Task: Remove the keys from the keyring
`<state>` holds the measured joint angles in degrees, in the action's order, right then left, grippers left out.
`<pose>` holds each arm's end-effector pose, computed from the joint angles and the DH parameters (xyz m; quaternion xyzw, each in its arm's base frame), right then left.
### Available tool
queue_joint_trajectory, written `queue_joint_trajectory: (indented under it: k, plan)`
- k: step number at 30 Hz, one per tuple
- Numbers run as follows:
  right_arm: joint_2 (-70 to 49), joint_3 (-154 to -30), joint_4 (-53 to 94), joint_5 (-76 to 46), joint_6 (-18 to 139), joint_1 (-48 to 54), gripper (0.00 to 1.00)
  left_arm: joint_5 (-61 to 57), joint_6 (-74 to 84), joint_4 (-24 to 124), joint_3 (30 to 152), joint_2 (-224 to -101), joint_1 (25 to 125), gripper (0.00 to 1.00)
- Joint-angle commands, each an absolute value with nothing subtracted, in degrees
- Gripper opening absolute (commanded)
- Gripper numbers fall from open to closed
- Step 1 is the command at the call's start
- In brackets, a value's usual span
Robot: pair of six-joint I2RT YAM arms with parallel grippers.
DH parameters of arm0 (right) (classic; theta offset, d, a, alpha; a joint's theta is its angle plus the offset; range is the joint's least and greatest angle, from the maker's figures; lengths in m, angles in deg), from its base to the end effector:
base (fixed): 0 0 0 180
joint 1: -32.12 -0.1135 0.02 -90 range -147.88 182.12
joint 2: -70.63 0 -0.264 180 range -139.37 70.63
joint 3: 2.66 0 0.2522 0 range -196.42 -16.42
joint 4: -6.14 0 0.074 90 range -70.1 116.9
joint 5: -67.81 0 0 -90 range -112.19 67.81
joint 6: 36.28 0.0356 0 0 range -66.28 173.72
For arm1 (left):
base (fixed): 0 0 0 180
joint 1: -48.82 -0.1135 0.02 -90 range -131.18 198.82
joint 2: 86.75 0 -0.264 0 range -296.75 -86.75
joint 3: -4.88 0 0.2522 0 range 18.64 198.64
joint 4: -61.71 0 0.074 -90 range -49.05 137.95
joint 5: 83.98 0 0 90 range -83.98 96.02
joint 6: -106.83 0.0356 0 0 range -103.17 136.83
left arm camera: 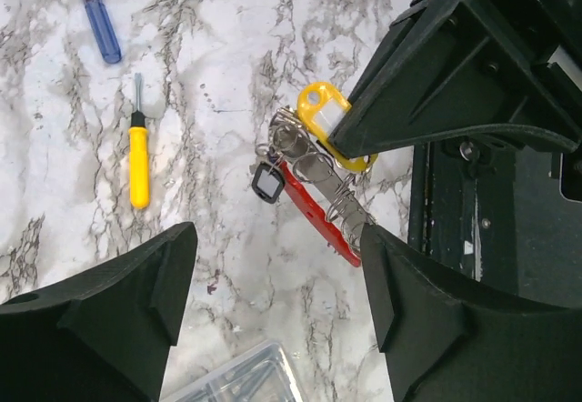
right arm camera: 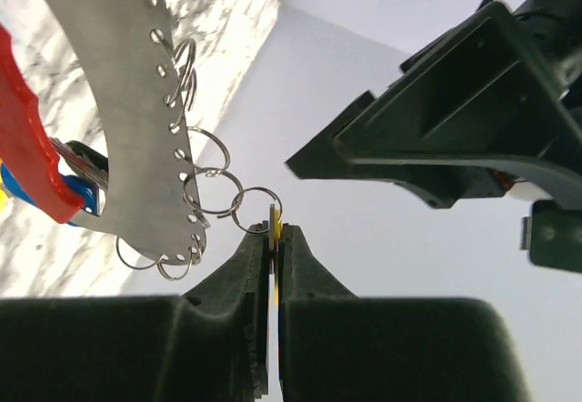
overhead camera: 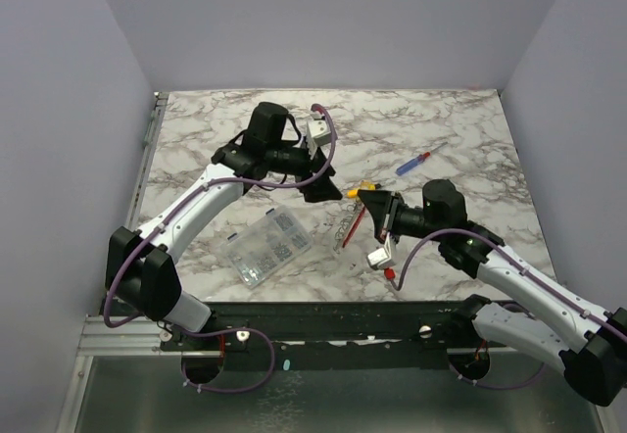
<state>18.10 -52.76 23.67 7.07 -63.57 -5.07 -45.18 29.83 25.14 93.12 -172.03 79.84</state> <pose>0.1569 0.1409 0.2765 -0.8048 0.0337 -0.1989 0.5581 0.2688 -0.1940 0.3363 0.4871 0.6604 -0.4428 0.3612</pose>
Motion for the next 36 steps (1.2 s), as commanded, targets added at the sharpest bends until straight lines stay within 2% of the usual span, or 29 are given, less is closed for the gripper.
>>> queue_joint_trajectory:
  k: [1, 12, 19, 36]
  plan:
    - [18.86, -54.30, 28.08, 2.78, -58.89, -5.50, 0.01, -46.26, 29.42, 25.20, 94.25, -171.57, 78.93, 0.80]
    - [11.93, -64.87, 42.82, -6.12, -38.82, -5.49, 0.01, -42.58, 29.59, 25.19, 93.26, -171.72, 78.90, 0.82]
    - [3.43, -74.96, 53.05, -9.46, -24.03, -5.50, 0.01, -40.27, 29.31, 25.19, 93.44, -172.18, 78.86, 0.82]
    - [-9.09, -92.46, 69.15, -2.40, 2.09, -5.41, 0.01, -42.50, 29.39, 26.08, 92.63, -172.72, 73.13, 0.85]
